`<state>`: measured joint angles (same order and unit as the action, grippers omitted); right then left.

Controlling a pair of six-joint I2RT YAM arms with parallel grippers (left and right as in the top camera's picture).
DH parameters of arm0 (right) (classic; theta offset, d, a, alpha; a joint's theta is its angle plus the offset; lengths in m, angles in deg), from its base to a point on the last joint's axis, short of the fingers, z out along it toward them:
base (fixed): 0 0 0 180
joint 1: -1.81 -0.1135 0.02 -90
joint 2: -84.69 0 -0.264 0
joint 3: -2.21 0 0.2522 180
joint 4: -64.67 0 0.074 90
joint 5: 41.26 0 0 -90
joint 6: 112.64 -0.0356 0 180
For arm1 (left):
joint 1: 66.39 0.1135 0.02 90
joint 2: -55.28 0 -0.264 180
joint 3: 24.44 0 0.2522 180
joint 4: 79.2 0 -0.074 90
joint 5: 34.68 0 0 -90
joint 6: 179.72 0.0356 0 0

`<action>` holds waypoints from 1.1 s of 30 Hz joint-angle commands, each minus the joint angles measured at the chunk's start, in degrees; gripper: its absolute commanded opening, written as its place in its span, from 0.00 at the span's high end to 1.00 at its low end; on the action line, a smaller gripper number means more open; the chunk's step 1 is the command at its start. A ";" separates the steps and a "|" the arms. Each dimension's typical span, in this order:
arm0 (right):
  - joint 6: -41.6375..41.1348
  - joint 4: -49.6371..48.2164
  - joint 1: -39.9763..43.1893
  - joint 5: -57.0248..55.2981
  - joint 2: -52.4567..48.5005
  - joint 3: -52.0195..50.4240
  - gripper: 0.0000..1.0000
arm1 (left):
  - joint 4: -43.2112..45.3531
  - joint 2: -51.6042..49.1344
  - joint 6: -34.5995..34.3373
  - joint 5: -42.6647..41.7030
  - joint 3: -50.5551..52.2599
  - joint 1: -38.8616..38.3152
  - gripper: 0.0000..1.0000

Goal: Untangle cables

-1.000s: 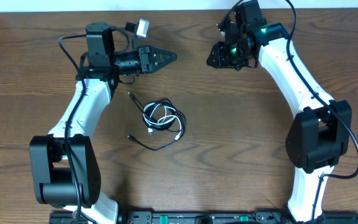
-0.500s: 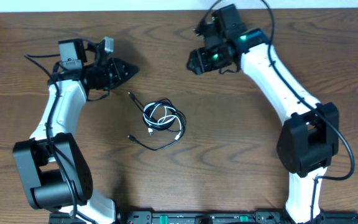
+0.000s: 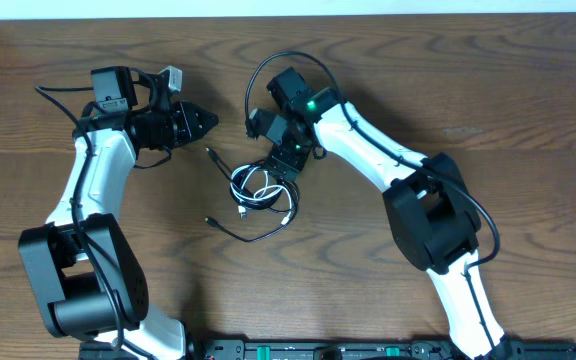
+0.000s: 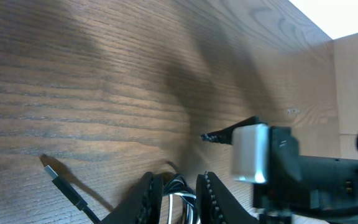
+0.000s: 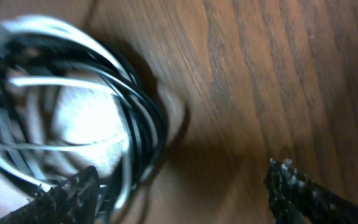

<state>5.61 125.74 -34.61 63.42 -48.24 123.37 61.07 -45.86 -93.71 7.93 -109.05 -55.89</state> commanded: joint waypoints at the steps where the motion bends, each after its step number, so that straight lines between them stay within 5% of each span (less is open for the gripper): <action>1: 6.29 -0.22 -1.05 -8.31 -3.02 0.17 0.23 | -0.33 1.16 1.44 0.57 -0.63 0.35 0.76; 11: 6.97 6.12 -3.28 -9.18 -3.10 0.17 0.32 | -0.59 1.16 1.42 0.57 -0.63 0.35 0.76; 16: -5.79 9.22 -3.50 -9.22 -3.10 0.17 0.34 | -0.57 1.16 1.42 0.57 -0.63 0.35 0.76; 18: -10.69 8.50 -3.13 -9.22 -3.10 0.17 0.50 | -0.57 1.16 1.42 0.57 -0.63 0.37 0.76; 19: -13.42 7.82 -2.78 -9.22 -3.10 0.17 0.73 | -0.59 1.16 1.42 0.57 -0.63 0.35 0.76; 21: -16.65 6.93 -2.16 -9.20 -3.10 0.17 0.99 | -1.09 1.16 1.42 0.55 -0.63 0.35 0.76; 25: -21.18 8.04 0.02 -8.61 -1.68 2.03 0.99 | -1.49 1.36 1.44 0.50 -0.63 0.37 0.78; 33: -20.92 4.02 7.28 12.81 10.71 3.39 0.99 | -3.56 9.53 6.62 -2.54 -0.66 0.17 0.80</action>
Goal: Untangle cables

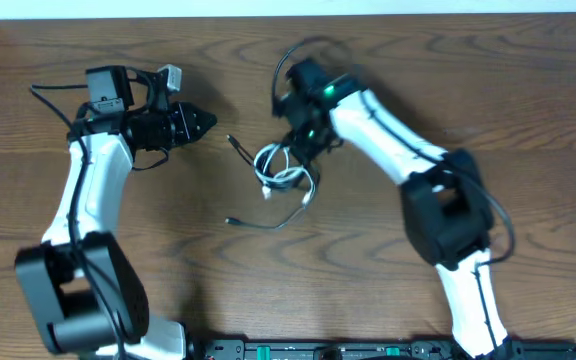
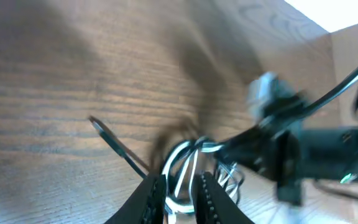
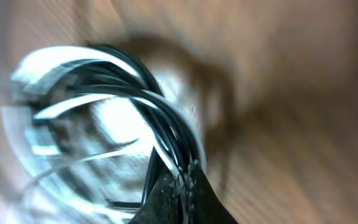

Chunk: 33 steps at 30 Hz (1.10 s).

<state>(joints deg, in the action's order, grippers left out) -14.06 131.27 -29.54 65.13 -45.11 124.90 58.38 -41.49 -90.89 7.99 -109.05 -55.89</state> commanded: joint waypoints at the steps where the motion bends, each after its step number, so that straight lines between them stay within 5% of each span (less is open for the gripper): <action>1: -1.27 -2.23 2.80 13.62 8.59 1.86 0.99 | -1.05 5.97 4.00 -3.13 -0.66 0.00 0.80; 8: -1.29 -3.98 3.37 20.85 11.76 1.86 0.99 | -1.75 7.37 6.36 -2.93 -0.63 -4.46 0.73; 14: -5.35 -3.17 3.58 10.78 11.56 1.86 0.99 | -2.36 6.86 6.93 0.92 -0.63 -6.32 0.71; 21: -9.88 -1.92 3.52 2.27 6.47 1.84 0.71 | -2.40 6.86 6.91 3.76 -0.63 -6.29 0.67; 33: -27.85 -0.52 3.61 -14.93 -1.33 1.81 0.63 | -2.40 6.86 6.49 3.96 -0.63 -6.29 0.66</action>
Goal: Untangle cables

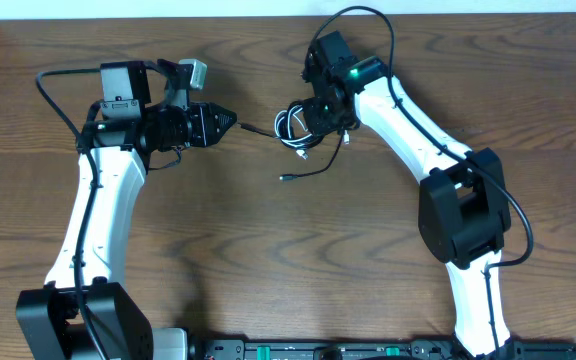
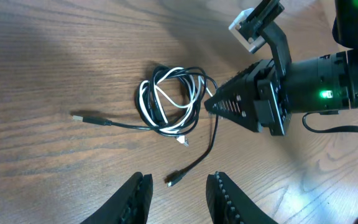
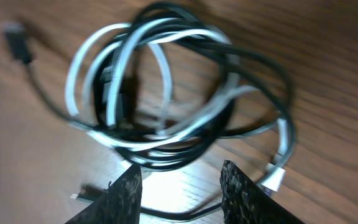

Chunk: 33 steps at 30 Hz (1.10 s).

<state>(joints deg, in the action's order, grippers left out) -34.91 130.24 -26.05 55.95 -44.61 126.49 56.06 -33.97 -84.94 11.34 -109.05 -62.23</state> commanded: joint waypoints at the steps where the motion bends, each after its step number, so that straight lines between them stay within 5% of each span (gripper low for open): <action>1: -7.54 0.61 0.11 -5.75 -1.99 0.22 0.63 | -0.09 -0.66 0.55 0.61 -0.63 0.04 0.66; 12: -8.79 -1.86 0.24 -4.02 -7.48 0.22 0.62 | -0.07 -0.66 0.55 1.22 -0.63 0.04 0.66; 23: -1.75 2.54 -0.55 -4.28 -8.44 0.22 0.63 | -0.28 -0.66 0.57 1.22 -0.63 0.04 0.65; 29: -0.52 8.00 -0.98 -4.28 -11.34 0.20 0.92 | -0.70 -0.66 0.57 1.22 -0.63 0.04 0.66; 33: -0.98 9.27 -0.17 -4.26 -9.73 0.33 0.99 | -0.72 -0.66 0.57 1.22 -0.63 0.04 0.65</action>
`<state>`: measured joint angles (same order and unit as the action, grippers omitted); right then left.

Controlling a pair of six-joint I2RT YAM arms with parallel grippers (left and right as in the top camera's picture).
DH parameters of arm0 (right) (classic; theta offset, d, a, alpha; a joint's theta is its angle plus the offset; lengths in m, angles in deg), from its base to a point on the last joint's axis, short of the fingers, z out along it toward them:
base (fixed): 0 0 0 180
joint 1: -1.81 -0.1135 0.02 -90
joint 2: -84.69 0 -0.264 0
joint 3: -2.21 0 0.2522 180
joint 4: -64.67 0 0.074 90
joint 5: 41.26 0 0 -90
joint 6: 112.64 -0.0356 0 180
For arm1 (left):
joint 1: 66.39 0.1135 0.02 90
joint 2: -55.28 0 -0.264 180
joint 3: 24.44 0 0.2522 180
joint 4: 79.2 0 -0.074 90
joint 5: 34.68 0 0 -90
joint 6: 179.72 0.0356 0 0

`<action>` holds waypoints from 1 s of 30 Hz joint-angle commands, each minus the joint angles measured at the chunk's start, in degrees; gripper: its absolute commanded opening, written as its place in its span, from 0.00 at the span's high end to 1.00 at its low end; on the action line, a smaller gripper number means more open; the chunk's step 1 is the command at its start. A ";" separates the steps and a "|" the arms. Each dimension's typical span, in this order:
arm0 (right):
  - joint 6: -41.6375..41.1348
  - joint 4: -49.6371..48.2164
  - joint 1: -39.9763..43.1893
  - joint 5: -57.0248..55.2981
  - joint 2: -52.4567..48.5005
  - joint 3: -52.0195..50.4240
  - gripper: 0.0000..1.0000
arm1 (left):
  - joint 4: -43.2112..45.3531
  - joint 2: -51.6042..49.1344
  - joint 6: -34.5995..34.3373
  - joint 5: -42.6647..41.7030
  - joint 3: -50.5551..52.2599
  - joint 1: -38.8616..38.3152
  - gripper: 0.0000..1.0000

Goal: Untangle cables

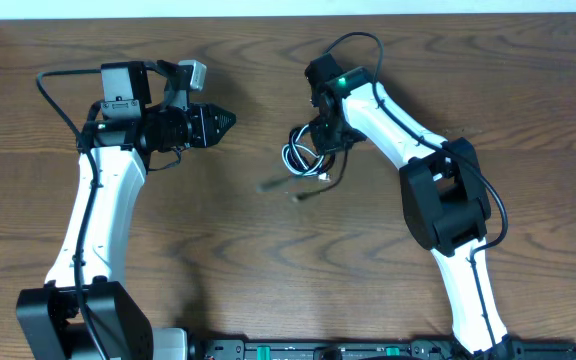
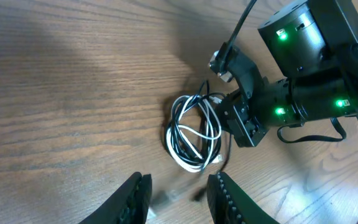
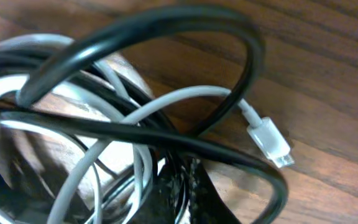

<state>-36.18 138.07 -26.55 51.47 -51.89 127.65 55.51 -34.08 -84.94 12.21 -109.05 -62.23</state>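
A tangled bundle of black and white cables (image 1: 304,156) sits right of the table's middle; it also shows in the left wrist view as loops (image 2: 194,130). My right gripper (image 1: 324,140) is shut on several strands of the bundle (image 3: 104,124), its fingertips (image 3: 180,180) pinched together. A white connector (image 3: 270,142) sticks out to the right. Two loose tails (image 1: 286,189) trail toward the front, blurred. My left gripper (image 2: 178,200) stands open and empty, well to the left of the bundle (image 1: 223,121).
The wooden table (image 1: 188,270) is bordered by a white wall strip at the back and a black rail (image 1: 328,350) along the front edge. The right arm's own black lead (image 1: 353,45) arcs above its wrist.
My right gripper was open beside the lying bundle; it is now shut on the strands. The bundle sits slightly nearer the front, with its tails blurred. The left arm has not moved.
My right gripper stood open at the bundle near the table's middle. Then it was shut on it, farther right. Then it was open again, with the bundle farther back and the left gripper opened wide. It now grips the bundle again.
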 commanded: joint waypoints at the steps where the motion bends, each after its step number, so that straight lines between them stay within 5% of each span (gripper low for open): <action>1: 0.31 2.43 0.85 0.22 -1.42 -0.79 0.99 | -0.17 -0.55 0.57 0.35 -0.63 0.04 0.65; 7: 1.11 4.26 2.32 1.77 5.09 -0.79 0.99 | -0.17 -0.55 0.57 0.33 -0.63 0.04 0.65; 15: 12.09 3.82 2.36 16.02 16.68 -0.79 0.99 | -0.17 -0.55 0.57 0.33 -0.63 0.02 0.65; 24: 13.73 3.30 2.56 18.99 19.02 -0.79 0.99 | -0.20 -0.55 0.57 0.33 -0.63 0.02 0.65; 28: 7.74 0.85 2.38 5.03 16.46 -0.85 0.68 | -0.17 -0.55 0.57 0.33 -0.63 0.02 0.65; 30: 6.14 0.83 2.23 4.94 13.09 -0.85 0.62 | -0.07 -0.55 0.59 0.37 -0.63 0.04 0.65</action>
<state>-26.67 138.83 -24.19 61.26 -34.25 126.80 55.49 -34.08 -84.94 12.21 -109.05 -62.23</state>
